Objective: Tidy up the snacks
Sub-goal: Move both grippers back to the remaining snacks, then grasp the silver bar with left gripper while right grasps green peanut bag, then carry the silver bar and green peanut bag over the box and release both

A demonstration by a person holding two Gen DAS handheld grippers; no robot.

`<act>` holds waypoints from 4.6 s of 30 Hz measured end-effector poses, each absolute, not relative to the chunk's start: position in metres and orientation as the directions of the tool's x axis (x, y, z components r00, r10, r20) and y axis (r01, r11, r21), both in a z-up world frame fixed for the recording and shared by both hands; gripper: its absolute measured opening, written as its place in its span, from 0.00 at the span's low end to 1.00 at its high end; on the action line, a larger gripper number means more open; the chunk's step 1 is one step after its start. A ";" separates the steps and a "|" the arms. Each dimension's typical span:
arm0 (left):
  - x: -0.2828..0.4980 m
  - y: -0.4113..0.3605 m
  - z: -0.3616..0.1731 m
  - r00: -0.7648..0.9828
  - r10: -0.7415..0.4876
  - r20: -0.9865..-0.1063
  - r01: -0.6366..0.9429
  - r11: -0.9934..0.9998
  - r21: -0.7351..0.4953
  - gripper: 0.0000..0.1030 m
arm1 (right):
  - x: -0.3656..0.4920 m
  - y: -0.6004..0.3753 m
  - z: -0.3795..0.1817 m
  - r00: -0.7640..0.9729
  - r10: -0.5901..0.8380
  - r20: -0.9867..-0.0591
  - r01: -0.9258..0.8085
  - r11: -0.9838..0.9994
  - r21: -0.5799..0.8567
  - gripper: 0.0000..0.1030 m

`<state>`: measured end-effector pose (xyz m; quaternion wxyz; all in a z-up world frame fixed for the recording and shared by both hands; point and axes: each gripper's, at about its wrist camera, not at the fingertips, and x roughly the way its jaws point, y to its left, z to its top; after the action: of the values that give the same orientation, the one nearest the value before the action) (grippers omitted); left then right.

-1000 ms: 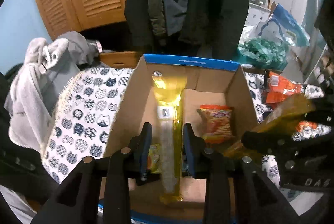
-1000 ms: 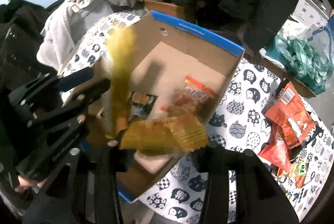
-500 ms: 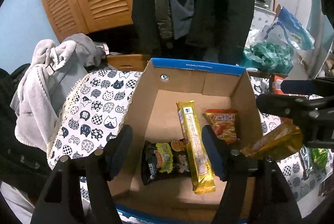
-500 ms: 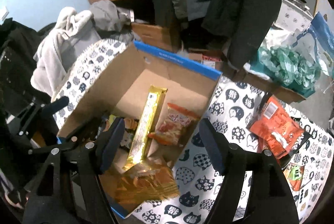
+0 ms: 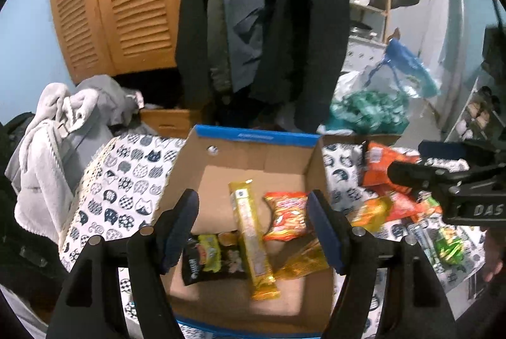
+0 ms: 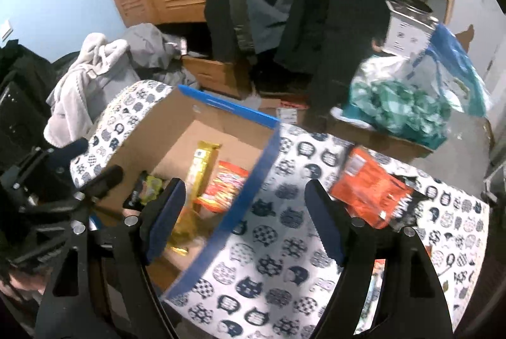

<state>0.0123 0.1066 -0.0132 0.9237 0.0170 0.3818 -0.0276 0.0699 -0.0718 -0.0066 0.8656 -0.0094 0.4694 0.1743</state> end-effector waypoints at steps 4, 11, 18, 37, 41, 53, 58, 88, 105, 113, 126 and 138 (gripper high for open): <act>0.010 0.092 -0.006 0.717 -0.071 -0.693 0.094 0.996 -0.004 0.71 | 0.063 -0.094 -0.006 0.507 0.277 -0.816 -0.284 0.948 0.145 0.76; 0.008 0.063 -0.004 0.714 -0.092 -0.694 0.138 0.990 0.010 0.71 | 0.050 -0.126 -0.006 0.524 0.244 -0.816 -0.249 0.960 0.127 0.76; 0.007 0.031 -0.003 0.706 -0.156 -0.691 0.199 0.980 -0.018 0.71 | 0.039 -0.162 -0.013 0.527 0.188 -0.829 -0.202 0.975 0.092 0.76; 0.009 -0.105 -0.075 0.478 -0.218 -0.851 0.398 0.917 -0.011 0.71 | 0.020 -0.297 -0.097 0.375 0.036 -0.926 0.039 0.998 0.055 0.76; 0.012 -0.127 -0.101 0.399 -0.217 -0.891 0.415 0.909 -0.036 0.71 | 0.015 -0.312 -0.123 0.311 0.032 -0.950 0.064 0.997 0.054 0.76; 0.018 -0.175 -0.166 0.221 -0.198 -0.955 0.416 0.905 -0.092 0.71 | -0.011 -0.336 -0.181 0.146 0.091 -0.985 0.094 0.990 0.105 0.76; 0.029 -0.185 -0.192 0.152 -0.229 -0.962 0.339 0.926 -0.167 0.71 | -0.017 -0.341 -0.199 0.103 0.103 -0.989 0.096 0.989 0.113 0.76; 0.016 -0.225 -0.228 0.219 -0.101 -0.971 0.488 0.873 0.020 0.28 | -0.021 -0.348 -0.189 0.187 0.114 -0.976 0.080 0.988 0.131 0.36; -0.012 -0.186 -0.170 0.312 -0.144 -0.939 0.530 0.847 0.046 0.27 | -0.010 -0.310 -0.138 0.273 0.117 -0.955 0.024 0.991 0.129 0.35; -0.016 -0.158 -0.140 0.384 -0.165 -0.909 0.524 0.849 0.067 0.27 | -0.008 -0.293 -0.130 0.306 0.135 -0.942 -0.020 0.991 0.135 0.35; -0.017 -0.106 -0.095 0.499 -0.155 -0.853 0.463 0.879 0.111 0.27 | 0.003 -0.246 -0.097 0.359 0.179 -0.916 -0.107 0.983 0.150 0.35; 0.000 -0.044 -0.068 0.567 -0.112 -0.816 0.340 0.934 0.108 0.27 | 0.019 -0.198 -0.083 0.352 0.245 -0.904 -0.195 0.963 0.185 0.35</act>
<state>0.0003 -0.0439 -0.0677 0.8759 0.1273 0.4473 -0.1290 0.0190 -0.1985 -0.0830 0.8218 0.0228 0.5534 0.1337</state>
